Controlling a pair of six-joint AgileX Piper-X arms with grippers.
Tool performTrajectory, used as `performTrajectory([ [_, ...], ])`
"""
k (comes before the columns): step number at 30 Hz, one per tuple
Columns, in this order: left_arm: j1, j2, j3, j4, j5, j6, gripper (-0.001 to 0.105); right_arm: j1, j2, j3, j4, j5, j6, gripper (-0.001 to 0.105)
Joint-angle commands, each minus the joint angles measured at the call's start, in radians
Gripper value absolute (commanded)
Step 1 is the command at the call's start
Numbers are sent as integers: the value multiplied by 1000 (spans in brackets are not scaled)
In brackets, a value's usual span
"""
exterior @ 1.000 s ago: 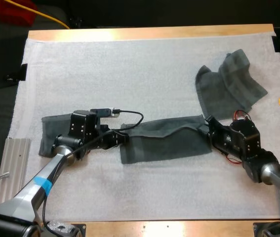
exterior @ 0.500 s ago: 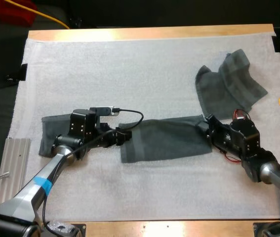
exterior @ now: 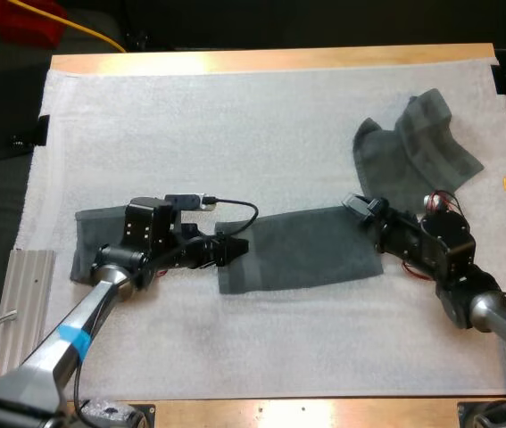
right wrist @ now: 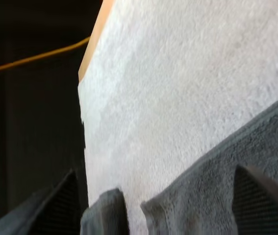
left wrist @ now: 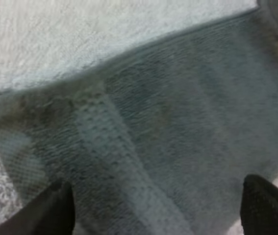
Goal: Pick towel from pile, fold and stack
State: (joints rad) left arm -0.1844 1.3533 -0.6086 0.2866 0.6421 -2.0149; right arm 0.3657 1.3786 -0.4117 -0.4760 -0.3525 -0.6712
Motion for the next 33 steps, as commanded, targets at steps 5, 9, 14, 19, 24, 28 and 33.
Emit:
performTrajectory([
  [5,2,-110,-2,47,14,8,69,-3,-40,-7,58,-26,-72,64],
  [9,2,-181,-2,88,14,8,69,-3,-102,-7,198,-18,-164,64],
  [14,2,-242,-2,135,14,8,69,-3,-176,-20,372,6,-275,64],
  [19,2,-294,-2,183,14,8,69,-3,-235,-76,595,41,-397,64],
  [24,2,-331,-2,253,12,8,69,-3,-253,-176,819,73,-536,64],
  [28,2,-352,-2,293,12,8,69,-3,-253,-251,978,142,-642,64],
  [33,2,-378,-2,336,12,8,69,-37,-253,-329,1122,200,-758,64],
])
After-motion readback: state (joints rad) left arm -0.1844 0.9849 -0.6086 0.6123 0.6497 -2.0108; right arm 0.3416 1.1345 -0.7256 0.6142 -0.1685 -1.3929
